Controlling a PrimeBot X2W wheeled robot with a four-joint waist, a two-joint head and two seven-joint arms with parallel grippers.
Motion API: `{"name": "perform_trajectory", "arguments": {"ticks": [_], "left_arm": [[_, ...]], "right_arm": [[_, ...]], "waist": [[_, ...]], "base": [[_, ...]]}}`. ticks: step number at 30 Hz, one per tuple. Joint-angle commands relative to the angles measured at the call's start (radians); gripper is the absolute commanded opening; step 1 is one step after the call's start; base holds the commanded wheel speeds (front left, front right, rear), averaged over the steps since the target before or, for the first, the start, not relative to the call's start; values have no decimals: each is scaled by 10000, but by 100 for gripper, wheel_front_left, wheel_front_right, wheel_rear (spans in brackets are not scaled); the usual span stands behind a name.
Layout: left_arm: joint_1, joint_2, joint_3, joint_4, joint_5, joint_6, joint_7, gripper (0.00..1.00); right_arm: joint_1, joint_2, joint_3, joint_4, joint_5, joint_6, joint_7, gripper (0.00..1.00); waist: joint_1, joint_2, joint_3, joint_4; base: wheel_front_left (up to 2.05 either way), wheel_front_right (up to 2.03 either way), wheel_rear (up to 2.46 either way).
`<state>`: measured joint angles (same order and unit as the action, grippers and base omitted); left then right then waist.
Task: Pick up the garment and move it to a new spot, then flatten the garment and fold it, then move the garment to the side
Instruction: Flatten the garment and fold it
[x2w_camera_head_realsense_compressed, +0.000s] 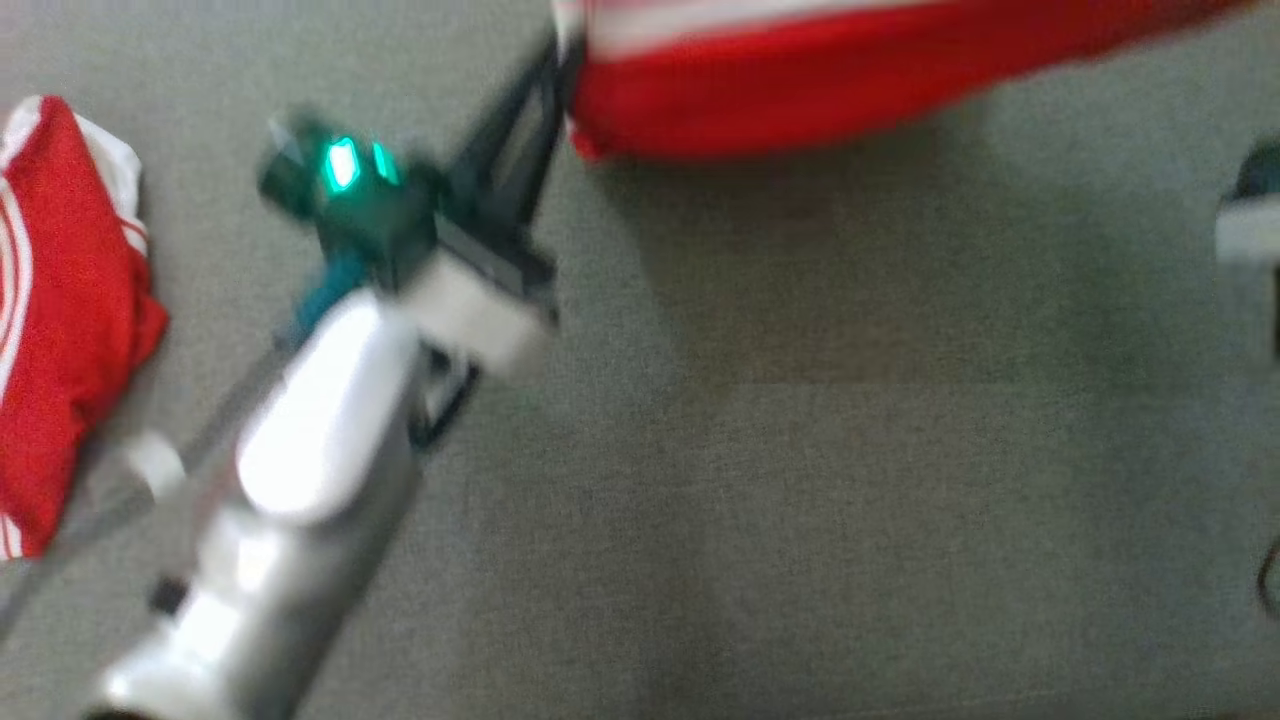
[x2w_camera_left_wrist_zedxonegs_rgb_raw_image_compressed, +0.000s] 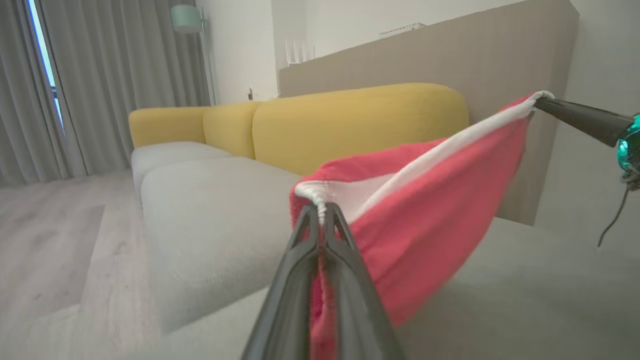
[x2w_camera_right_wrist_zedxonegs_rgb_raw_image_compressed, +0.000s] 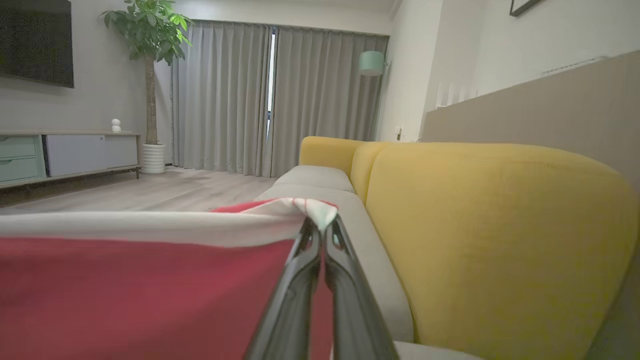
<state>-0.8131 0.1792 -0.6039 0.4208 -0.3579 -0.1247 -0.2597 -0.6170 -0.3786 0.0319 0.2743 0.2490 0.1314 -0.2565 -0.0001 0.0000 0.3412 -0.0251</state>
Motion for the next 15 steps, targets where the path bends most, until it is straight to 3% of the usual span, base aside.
{"name": "perform_trajectory", "arguments": {"ticks": [1, 8, 15], "left_arm": [[405, 196, 428, -548, 102, -39, -19, 0], [4203, 505, 7, -1314, 170, -56, -20, 0], [6584, 827, -486, -1622, 270, -27, -20, 0]], "right_arm": [[490, -40, -84, -561, 107, -7, -52, 0], [3875, -101, -89, -1754, 419, -7, 541, 0], [7168, -91, -817, -3908, 671, -7, 1808, 0]], "waist": [[1, 0, -423, 20], [1, 0, -1848, -229], [1, 0, -2547, -193]], "base": [[0, 0, 0], [0, 0, 0], [0, 0, 0]]}}
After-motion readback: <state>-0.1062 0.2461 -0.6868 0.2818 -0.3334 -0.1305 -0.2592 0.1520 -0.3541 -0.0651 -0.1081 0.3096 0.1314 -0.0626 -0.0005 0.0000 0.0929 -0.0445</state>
